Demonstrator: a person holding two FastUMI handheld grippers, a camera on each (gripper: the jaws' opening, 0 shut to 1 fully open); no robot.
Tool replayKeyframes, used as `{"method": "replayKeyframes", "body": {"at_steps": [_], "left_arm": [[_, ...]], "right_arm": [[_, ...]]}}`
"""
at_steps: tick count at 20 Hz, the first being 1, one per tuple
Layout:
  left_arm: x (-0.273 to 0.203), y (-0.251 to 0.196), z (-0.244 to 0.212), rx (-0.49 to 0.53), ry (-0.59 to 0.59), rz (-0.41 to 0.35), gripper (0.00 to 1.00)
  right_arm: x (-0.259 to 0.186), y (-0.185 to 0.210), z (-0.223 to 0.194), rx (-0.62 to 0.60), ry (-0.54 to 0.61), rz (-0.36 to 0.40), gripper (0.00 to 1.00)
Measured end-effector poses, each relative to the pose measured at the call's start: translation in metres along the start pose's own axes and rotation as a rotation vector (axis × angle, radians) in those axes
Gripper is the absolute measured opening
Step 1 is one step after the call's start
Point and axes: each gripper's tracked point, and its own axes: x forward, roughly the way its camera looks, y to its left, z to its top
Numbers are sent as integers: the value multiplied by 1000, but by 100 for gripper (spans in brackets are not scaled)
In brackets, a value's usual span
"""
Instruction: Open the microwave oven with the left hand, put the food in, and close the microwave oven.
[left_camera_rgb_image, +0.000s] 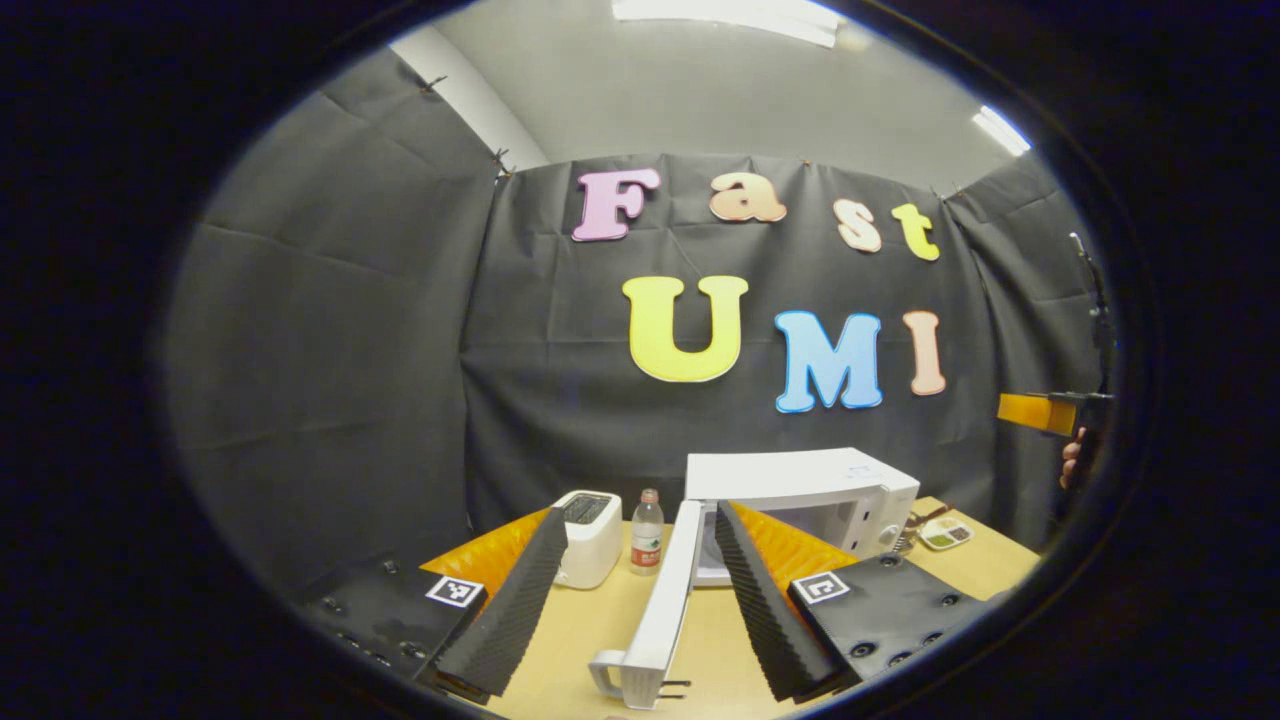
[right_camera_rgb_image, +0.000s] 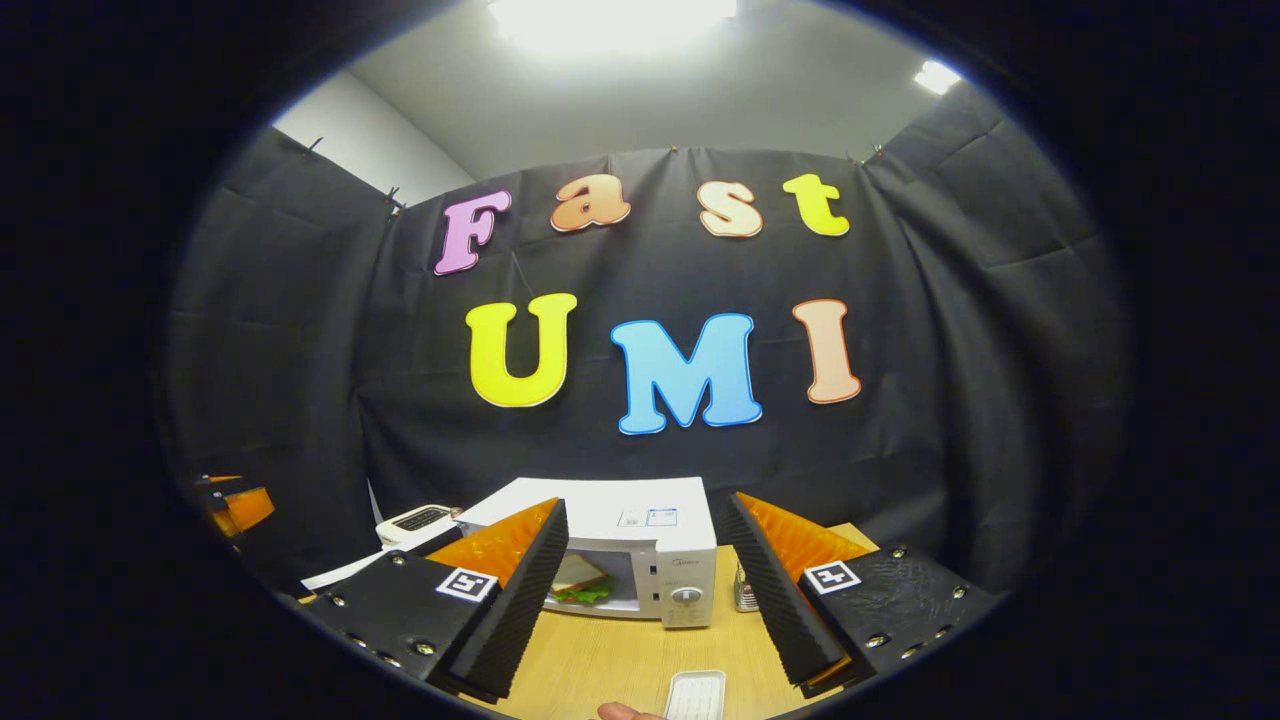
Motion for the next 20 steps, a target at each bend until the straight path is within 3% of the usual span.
{"method": "replayKeyframes", "body": {"at_steps": [5,6,8,9,15,20], "left_arm": [[-5,-7,-20,-44,58,-52,93],[-8,-6,-25,-40,73,-56,71],[-16,18,-37,-9,85,10,29],[-7,18,-43,-24,106,-15,7],[-18,65,-101,9,237,12,7],[-10,61,-144,-2,333,-52,7]], "right_arm": [[-14,-14,10,18,-19,-25,96],[-17,-14,12,15,-21,-27,96],[-21,-19,11,12,-17,-31,96],[-22,-21,11,13,-12,-33,96],[-23,-28,13,10,-3,-38,96],[-20,-29,12,-4,0,-23,96]]}}
